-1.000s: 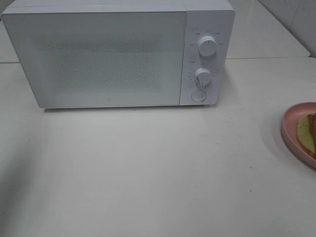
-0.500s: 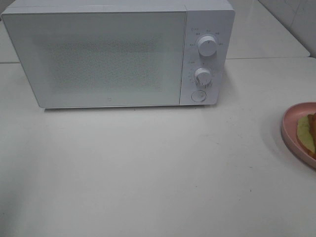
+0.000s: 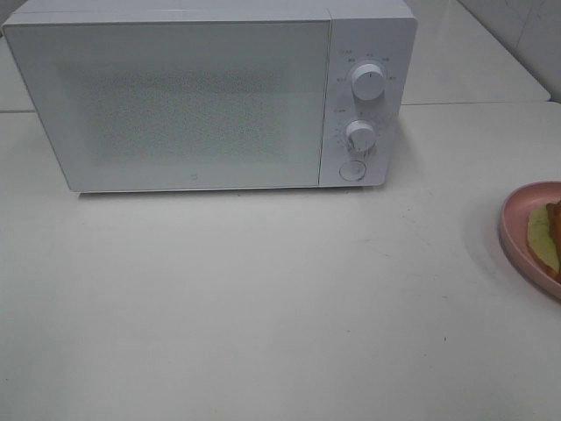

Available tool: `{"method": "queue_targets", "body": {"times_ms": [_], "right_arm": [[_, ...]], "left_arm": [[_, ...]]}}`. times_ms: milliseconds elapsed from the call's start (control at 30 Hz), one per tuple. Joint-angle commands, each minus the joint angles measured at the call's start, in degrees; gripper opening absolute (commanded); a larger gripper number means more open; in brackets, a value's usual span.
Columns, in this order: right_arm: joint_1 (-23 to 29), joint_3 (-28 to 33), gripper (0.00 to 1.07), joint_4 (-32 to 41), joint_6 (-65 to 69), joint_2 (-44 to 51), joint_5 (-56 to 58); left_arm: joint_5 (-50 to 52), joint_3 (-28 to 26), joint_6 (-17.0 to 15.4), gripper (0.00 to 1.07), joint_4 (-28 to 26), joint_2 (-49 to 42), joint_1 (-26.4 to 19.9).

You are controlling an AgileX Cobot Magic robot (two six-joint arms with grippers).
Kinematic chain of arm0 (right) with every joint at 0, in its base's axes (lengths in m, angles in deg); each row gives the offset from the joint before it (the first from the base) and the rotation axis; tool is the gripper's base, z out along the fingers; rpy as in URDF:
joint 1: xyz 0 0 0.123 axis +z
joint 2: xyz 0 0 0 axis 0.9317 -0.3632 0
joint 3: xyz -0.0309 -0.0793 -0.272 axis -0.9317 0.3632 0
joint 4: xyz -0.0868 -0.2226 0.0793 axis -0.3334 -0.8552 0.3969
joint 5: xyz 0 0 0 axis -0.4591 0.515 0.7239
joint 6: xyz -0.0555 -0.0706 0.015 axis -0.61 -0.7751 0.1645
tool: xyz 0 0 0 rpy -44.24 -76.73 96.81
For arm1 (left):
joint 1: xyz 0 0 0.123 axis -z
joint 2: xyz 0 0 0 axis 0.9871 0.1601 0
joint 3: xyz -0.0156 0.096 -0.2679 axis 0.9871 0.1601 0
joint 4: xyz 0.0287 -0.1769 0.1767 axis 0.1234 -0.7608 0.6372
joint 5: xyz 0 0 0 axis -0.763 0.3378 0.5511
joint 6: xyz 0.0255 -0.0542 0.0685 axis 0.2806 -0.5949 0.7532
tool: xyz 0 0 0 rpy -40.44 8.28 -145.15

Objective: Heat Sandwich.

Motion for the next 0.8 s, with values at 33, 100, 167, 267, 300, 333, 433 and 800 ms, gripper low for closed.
{"method": "queue_targets", "body": {"times_ms": [33,100,167,267,300,333,433,800], "right_arm": [[-0.1,0.1,0.64,-0.3,0.0,1.3,-0.5],[-0.1,0.1,0.64,-0.3,0.0,1.3,-0.5],[-0.1,0.1,0.64,-0.3,0.0,1.3,-0.5],[-0.1,0.1,0.64,-0.3,0.0,1.3,-0.5],[-0.1,0.1,0.64,-0.3,0.0,1.3,-0.5],[-0.1,0.1,0.64,-0.3,0.0,1.3,-0.5],[-0.1,0.1,0.64,-0.3,0.0,1.3,-0.5],[-0.1,0.1,0.64,-0.3,0.0,1.3,-0.5]], "left_arm": [[1.6,0.2,-2.8,0.72,1.5,-5.2,-0.2],[1.6,0.3,-4.1,0.72,2.6,-5.9,-0.2],[2.5,0.3,-4.2,0.72,2.6,-5.4,-0.2],[5.0,1.5,-4.1,0.72,3.0,-5.5,-0.2],[5.0,1.5,-4.1,0.72,3.0,-5.5,-0.2],[6.7,2.6,-4.1,0.72,2.6,-5.5,-0.2],[6.7,2.6,-4.1,0.72,2.6,-5.5,-0.2],[6.7,2.6,-4.1,0.72,2.6,-5.5,-0.2]]}}
